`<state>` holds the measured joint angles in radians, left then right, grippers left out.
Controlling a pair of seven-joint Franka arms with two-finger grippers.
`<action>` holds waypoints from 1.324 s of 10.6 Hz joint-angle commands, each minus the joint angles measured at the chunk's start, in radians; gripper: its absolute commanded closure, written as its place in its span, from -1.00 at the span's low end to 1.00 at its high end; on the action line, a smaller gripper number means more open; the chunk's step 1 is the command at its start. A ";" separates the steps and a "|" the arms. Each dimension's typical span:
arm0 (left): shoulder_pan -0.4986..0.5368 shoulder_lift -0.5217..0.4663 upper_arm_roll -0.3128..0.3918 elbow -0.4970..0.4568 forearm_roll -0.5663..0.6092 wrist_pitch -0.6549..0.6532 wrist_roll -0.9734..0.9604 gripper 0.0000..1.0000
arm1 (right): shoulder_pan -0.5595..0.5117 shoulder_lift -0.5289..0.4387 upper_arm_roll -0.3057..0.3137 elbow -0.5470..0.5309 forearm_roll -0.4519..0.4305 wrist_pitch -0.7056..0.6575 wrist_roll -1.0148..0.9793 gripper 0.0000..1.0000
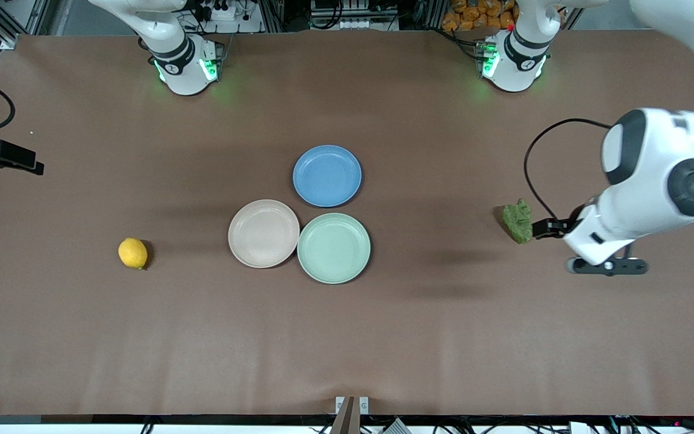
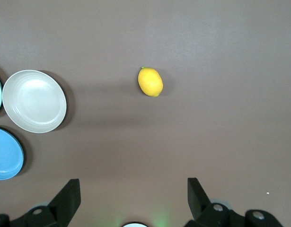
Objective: Pick lemon and lettuce from plates
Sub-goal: 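Open the left gripper to drop the lettuce on the table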
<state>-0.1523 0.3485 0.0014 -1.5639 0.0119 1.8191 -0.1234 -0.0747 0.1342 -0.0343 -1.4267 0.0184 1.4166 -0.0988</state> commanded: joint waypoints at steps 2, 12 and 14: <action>0.084 -0.101 -0.079 -0.019 -0.010 -0.001 0.013 -1.00 | 0.007 -0.120 0.004 -0.168 -0.018 0.085 0.089 -1.00; 0.053 -0.390 -0.077 -0.096 -0.009 -0.202 0.064 -1.00 | 0.035 -0.111 0.013 -0.057 -0.135 0.093 0.122 -1.00; 0.062 -0.378 -0.078 -0.048 -0.007 -0.201 0.061 -1.00 | 0.023 -0.105 0.008 -0.055 -0.115 0.116 0.116 -1.00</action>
<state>-0.1019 -0.0306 -0.0784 -1.6505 0.0101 1.6283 -0.0885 -0.0447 0.0279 -0.0235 -1.4873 -0.0954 1.5151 0.0083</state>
